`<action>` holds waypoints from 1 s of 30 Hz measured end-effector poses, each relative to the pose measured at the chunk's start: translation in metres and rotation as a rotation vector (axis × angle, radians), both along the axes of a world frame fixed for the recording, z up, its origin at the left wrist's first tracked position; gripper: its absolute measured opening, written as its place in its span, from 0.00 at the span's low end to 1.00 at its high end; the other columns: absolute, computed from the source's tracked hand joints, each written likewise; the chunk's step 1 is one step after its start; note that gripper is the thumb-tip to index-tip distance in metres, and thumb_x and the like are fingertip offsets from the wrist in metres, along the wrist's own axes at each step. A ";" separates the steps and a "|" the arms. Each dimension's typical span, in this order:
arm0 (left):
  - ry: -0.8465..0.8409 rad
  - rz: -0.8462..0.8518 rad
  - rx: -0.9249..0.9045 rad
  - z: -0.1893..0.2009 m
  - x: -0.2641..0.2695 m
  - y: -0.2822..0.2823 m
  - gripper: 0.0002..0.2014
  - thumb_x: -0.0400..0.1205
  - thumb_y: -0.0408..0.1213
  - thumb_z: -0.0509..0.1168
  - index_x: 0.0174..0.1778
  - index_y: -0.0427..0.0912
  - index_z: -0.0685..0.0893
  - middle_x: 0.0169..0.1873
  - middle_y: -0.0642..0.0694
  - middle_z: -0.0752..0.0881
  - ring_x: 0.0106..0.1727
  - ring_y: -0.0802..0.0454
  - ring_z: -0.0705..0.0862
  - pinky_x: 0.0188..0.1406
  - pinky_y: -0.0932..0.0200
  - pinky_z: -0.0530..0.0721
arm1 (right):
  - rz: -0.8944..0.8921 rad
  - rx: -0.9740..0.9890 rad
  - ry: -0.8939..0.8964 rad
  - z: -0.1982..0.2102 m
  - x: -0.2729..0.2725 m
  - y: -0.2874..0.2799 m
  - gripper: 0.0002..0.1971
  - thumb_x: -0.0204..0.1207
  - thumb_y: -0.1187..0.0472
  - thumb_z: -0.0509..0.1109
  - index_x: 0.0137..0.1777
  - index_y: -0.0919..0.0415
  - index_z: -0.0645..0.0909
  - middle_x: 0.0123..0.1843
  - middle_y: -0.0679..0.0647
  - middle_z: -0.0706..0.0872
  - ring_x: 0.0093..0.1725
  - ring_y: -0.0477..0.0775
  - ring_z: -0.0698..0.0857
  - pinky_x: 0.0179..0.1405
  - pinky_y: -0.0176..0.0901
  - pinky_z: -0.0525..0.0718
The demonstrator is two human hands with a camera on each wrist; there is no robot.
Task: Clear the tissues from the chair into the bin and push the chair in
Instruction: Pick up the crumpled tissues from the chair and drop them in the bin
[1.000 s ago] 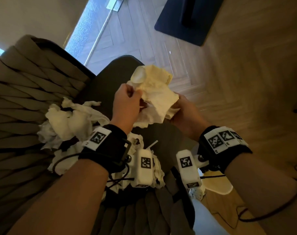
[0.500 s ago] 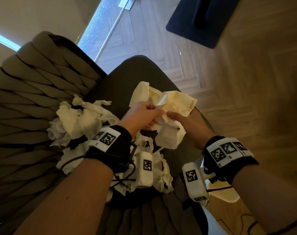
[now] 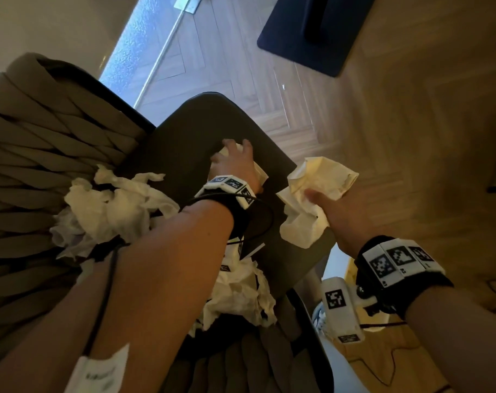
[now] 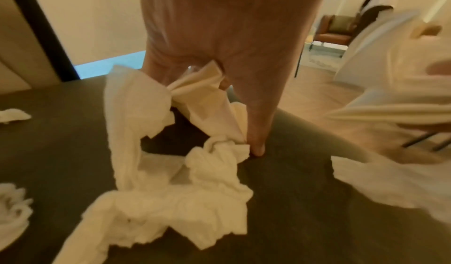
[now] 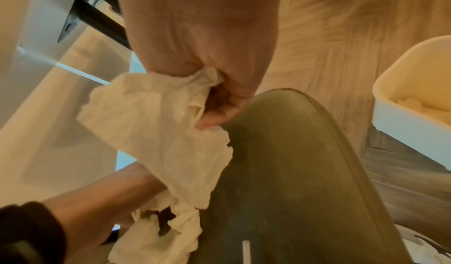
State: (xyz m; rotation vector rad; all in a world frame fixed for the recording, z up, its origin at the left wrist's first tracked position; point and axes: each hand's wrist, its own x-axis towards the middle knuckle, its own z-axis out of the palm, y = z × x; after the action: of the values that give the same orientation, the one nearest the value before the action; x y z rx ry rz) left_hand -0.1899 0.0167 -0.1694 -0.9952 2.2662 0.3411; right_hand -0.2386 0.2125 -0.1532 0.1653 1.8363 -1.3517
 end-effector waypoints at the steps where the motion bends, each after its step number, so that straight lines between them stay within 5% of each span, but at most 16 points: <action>1: -0.001 -0.024 -0.021 -0.002 -0.002 0.000 0.54 0.62 0.55 0.79 0.79 0.54 0.54 0.80 0.36 0.53 0.71 0.22 0.67 0.56 0.29 0.82 | -0.007 -0.004 -0.013 -0.001 0.001 0.002 0.19 0.73 0.57 0.75 0.64 0.55 0.78 0.52 0.49 0.87 0.50 0.47 0.86 0.40 0.37 0.81; 6: -0.043 -0.196 -0.105 -0.002 -0.003 -0.002 0.45 0.66 0.52 0.77 0.76 0.51 0.61 0.77 0.32 0.57 0.68 0.21 0.71 0.54 0.32 0.85 | -0.008 0.000 -0.011 -0.006 0.009 0.007 0.23 0.69 0.56 0.77 0.65 0.52 0.79 0.58 0.51 0.88 0.57 0.53 0.87 0.60 0.58 0.85; 9: -0.049 -0.264 -0.107 0.000 -0.005 -0.005 0.42 0.67 0.46 0.78 0.75 0.52 0.65 0.76 0.34 0.57 0.67 0.24 0.72 0.55 0.33 0.85 | -0.003 -0.006 -0.029 -0.008 0.011 0.013 0.26 0.66 0.55 0.78 0.65 0.53 0.79 0.58 0.54 0.89 0.58 0.56 0.88 0.62 0.64 0.84; 17: -0.122 -0.342 -0.115 0.007 -0.004 -0.009 0.28 0.70 0.46 0.76 0.66 0.48 0.78 0.74 0.38 0.61 0.65 0.32 0.73 0.57 0.40 0.83 | 0.000 0.013 -0.030 -0.010 0.007 0.026 0.28 0.66 0.57 0.78 0.67 0.55 0.79 0.59 0.54 0.88 0.58 0.55 0.87 0.63 0.62 0.84; 24: 0.051 -0.383 -0.104 0.028 0.005 -0.024 0.12 0.76 0.37 0.71 0.55 0.44 0.82 0.60 0.41 0.72 0.41 0.49 0.77 0.41 0.58 0.80 | 0.005 -0.010 -0.024 -0.010 0.006 0.031 0.28 0.65 0.54 0.79 0.66 0.54 0.78 0.58 0.53 0.88 0.58 0.54 0.87 0.61 0.61 0.85; 30: 0.314 -0.394 -0.105 0.079 -0.007 -0.007 0.09 0.76 0.34 0.71 0.51 0.42 0.83 0.61 0.39 0.76 0.55 0.44 0.81 0.55 0.56 0.82 | -0.041 -0.041 -0.029 0.002 0.003 0.052 0.25 0.65 0.57 0.79 0.63 0.56 0.80 0.56 0.56 0.89 0.56 0.56 0.88 0.59 0.62 0.86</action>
State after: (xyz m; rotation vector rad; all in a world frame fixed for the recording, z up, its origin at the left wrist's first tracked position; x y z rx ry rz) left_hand -0.1968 0.0100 -0.0900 -0.5494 2.7204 0.2199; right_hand -0.2354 0.2640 -0.1516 0.2010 1.7885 -1.4077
